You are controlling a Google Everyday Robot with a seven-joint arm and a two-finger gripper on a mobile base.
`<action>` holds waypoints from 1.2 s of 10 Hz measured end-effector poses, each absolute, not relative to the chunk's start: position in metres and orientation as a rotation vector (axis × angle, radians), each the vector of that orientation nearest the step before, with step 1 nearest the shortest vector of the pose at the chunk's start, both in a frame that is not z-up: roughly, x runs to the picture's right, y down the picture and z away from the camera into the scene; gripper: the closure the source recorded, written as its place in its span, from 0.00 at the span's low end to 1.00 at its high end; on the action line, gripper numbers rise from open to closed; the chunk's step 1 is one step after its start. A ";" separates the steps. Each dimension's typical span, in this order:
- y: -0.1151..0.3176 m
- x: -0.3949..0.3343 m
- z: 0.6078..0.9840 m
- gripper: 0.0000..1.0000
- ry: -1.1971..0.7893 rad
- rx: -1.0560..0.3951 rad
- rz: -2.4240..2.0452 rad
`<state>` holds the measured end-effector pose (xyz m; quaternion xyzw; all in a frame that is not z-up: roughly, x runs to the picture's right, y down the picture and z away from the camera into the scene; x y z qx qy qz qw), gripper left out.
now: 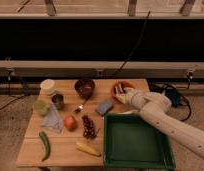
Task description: Wipe red bowl with eraser
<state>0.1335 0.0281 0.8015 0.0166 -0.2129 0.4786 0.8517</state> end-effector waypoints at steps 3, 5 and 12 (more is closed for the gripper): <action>0.022 0.149 0.821 0.80 -0.414 0.081 1.014; 0.021 0.151 0.833 0.60 -0.450 0.079 1.006; 0.019 0.149 0.837 0.56 -0.473 0.077 1.000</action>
